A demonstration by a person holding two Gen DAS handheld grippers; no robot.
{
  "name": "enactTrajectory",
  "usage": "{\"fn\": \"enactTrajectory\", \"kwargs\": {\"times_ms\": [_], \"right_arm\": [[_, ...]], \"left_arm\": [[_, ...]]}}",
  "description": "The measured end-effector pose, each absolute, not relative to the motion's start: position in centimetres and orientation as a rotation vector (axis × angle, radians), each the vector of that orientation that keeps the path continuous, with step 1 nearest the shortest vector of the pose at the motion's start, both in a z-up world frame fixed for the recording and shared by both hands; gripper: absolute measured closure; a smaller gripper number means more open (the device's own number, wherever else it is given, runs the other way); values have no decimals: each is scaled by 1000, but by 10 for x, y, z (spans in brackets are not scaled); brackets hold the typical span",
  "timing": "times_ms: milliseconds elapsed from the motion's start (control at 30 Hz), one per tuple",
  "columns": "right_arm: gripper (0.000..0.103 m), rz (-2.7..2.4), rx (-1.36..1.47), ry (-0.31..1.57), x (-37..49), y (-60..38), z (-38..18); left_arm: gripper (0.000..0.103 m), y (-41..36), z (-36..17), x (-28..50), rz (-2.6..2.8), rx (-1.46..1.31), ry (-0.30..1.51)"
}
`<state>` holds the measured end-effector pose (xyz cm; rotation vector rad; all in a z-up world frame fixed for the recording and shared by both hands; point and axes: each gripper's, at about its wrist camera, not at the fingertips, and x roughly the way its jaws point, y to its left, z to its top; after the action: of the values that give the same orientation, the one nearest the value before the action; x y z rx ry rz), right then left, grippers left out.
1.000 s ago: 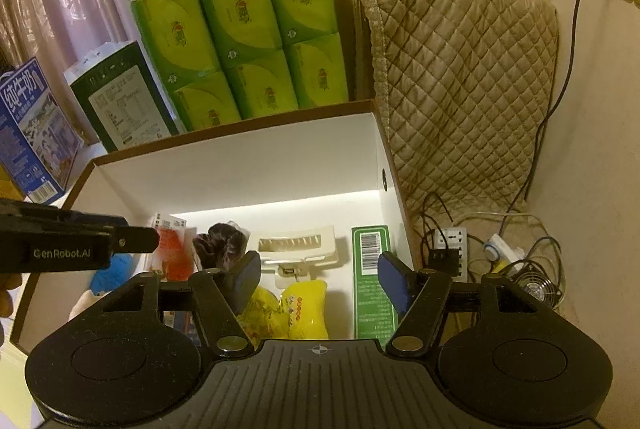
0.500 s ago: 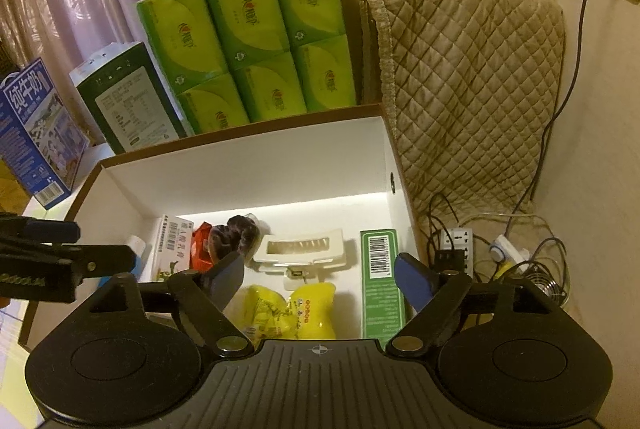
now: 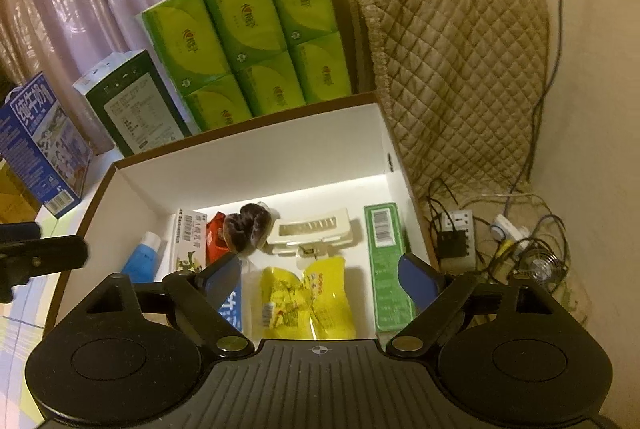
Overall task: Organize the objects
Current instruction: 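Withdraw both tools from the box back toward the table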
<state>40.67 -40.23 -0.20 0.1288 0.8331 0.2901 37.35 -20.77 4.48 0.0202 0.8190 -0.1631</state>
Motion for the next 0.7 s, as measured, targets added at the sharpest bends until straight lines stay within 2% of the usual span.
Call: {"fn": "enactTrajectory", "kwargs": {"times_ms": [700], "right_arm": [[19, 302, 131, 740, 290, -372, 43]], "left_arm": [[1, -148, 78, 245, -111, 28, 660]]}}
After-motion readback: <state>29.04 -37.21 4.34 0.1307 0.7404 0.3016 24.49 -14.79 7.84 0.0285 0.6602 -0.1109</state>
